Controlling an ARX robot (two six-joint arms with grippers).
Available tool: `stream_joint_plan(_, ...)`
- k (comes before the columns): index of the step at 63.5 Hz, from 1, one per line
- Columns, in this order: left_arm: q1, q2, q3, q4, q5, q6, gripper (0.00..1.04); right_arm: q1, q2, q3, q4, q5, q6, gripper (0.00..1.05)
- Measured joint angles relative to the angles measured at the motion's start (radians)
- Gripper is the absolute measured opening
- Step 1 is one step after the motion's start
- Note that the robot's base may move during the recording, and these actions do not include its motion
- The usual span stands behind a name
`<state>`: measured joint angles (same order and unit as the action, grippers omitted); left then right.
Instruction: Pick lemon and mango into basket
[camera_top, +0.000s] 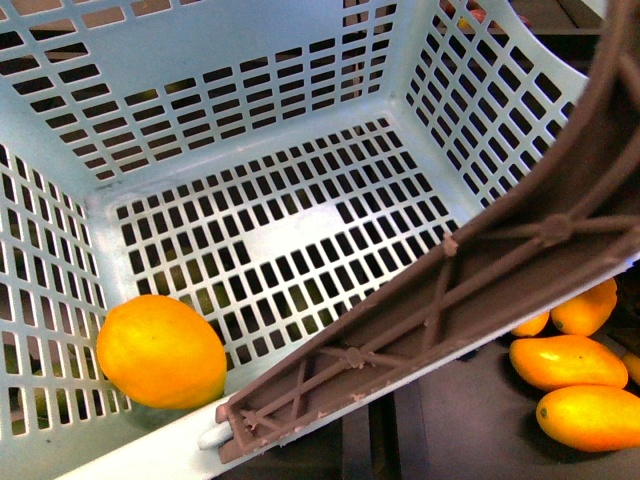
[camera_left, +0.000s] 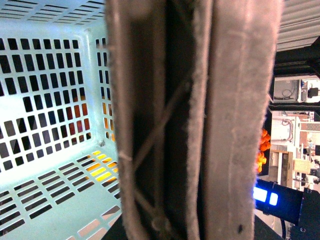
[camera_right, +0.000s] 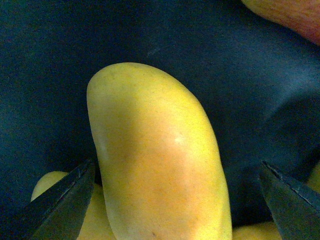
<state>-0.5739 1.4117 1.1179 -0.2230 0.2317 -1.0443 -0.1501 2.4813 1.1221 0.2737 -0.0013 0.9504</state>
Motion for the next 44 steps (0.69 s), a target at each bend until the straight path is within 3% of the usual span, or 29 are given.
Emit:
stream_joint_plan(19, 0.0, 0.0, 0.0, 0.0, 0.0, 0.0, 0.15, 0.021, 0.045, 0.051, -0.008, -0.012, 0.0, 0.95)
stream_joint_plan(33, 0.0, 0.0, 0.0, 0.0, 0.001, 0.0, 0.15, 0.024, 0.05, 0.045, 0.0, -0.017, -0.005, 0.67)
stream_joint_plan(44, 0.0, 0.0, 0.0, 0.0, 0.0, 0.0, 0.15, 0.018, 0.05, 0.031, 0.009, -0.015, -0.009, 0.63)
